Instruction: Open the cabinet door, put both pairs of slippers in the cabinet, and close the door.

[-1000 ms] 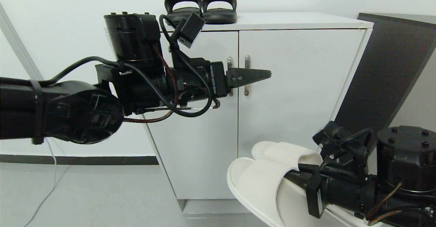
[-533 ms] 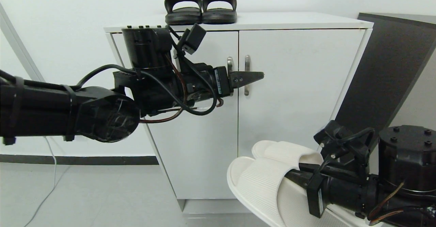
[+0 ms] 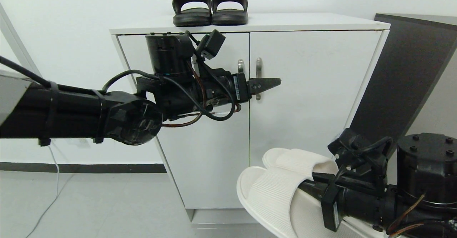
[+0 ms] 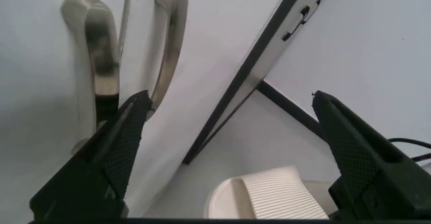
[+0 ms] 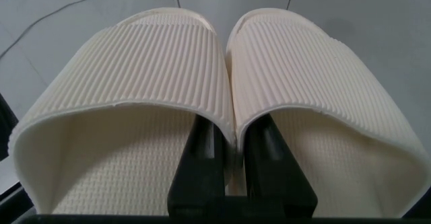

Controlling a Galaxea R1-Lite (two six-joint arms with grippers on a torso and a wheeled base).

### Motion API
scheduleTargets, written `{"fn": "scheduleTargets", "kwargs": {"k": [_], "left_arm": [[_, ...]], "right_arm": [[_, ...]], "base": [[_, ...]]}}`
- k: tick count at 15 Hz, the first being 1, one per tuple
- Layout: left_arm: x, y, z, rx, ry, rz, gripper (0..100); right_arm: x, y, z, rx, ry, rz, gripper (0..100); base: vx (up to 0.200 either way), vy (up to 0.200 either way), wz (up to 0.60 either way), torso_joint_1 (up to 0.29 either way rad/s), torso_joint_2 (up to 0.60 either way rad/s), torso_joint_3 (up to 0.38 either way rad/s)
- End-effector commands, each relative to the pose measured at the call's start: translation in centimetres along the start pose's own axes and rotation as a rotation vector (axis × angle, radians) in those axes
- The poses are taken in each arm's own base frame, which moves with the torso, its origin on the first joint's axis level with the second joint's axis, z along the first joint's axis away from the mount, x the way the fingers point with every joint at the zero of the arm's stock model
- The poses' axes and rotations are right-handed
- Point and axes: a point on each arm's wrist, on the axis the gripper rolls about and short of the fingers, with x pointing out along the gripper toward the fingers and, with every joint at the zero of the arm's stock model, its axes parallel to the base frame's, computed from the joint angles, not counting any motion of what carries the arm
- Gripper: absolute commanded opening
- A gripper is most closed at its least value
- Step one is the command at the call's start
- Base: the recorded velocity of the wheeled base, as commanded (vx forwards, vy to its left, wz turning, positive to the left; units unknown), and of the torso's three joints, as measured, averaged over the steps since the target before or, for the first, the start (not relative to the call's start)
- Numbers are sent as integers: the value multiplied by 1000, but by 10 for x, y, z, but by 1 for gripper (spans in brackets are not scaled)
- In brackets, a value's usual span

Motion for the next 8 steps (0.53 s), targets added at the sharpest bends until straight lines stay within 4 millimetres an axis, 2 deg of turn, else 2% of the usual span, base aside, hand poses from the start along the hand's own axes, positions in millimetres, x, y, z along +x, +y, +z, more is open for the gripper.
{"fn": "scheduleTargets", "kwargs": {"k": [1, 8], "left_arm": [[3, 3, -3, -3, 5, 6, 100], [18, 4, -5, 1, 2, -12, 100]], "right_arm": [[-1, 0, 0, 0, -2, 1, 0], [-1, 0, 0, 0, -2, 3, 0]], "base": [[0, 0, 0, 0, 0, 0], [0, 0, 0, 0, 0, 0]]}}
